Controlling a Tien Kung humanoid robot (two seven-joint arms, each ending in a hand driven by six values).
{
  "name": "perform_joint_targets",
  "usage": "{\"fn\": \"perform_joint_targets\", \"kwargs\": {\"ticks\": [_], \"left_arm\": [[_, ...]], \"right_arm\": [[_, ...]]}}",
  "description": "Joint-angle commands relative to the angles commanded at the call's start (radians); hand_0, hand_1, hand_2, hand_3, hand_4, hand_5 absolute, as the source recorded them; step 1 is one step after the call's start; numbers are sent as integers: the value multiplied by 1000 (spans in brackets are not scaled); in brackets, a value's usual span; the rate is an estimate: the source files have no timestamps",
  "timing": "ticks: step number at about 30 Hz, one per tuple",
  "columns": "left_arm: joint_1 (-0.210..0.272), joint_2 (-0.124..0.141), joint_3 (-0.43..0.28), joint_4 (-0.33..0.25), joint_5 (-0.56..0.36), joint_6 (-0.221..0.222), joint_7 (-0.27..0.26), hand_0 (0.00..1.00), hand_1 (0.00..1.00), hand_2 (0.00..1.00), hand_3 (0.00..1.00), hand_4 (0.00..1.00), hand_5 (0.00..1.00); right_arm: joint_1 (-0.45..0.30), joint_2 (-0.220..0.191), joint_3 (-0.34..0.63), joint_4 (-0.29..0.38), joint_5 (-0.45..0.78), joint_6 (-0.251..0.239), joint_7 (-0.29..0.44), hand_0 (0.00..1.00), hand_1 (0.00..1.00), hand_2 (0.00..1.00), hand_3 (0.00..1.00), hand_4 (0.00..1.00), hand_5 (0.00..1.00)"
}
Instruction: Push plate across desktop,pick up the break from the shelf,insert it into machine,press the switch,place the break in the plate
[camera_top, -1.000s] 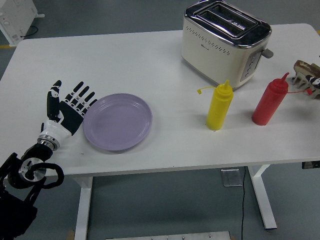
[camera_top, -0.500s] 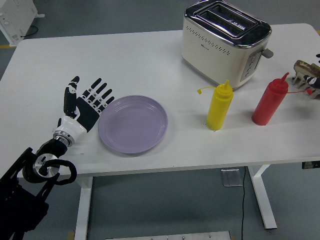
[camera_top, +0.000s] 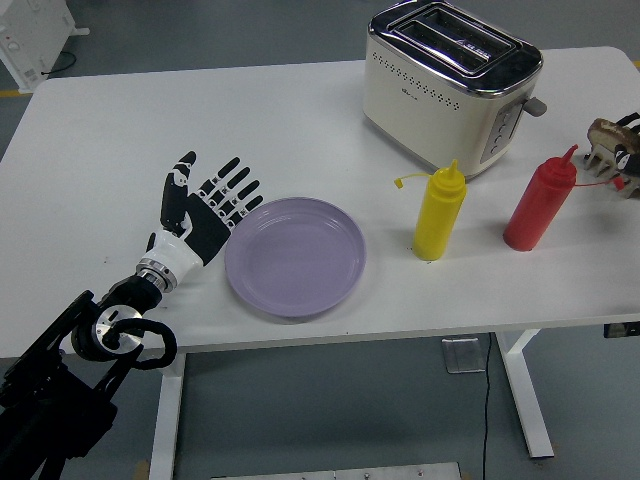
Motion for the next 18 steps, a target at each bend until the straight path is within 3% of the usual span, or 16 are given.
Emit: {"fn": "perform_joint_targets", "kwargs": {"ticks": [4,5,13,18], "left_arm": [[-10,-7,9,2,-1,0,-1,904,851,898,806,709,998],[-12,-9,10,2,-2,0,-2,903,851,898,806,710,998],[-12,-13,-1,-4,4,1,-3,903,851,898,806,713,998],[4,-9,-55,-21,23,9,-5,903,851,897,805,713,998]], "right_arm": [[8,0,-12,-4,-23,-31,2,506,505,523,529,512,2],[9,1,-14,-5,-26,-37,3,425,458,491,492,361,2],[10,-1,-18,6,-30,-94,16,410,450,484,487,330,2],[7,-6,-7,38,-11,-143,34,416,442,477,476,299,2]]}}
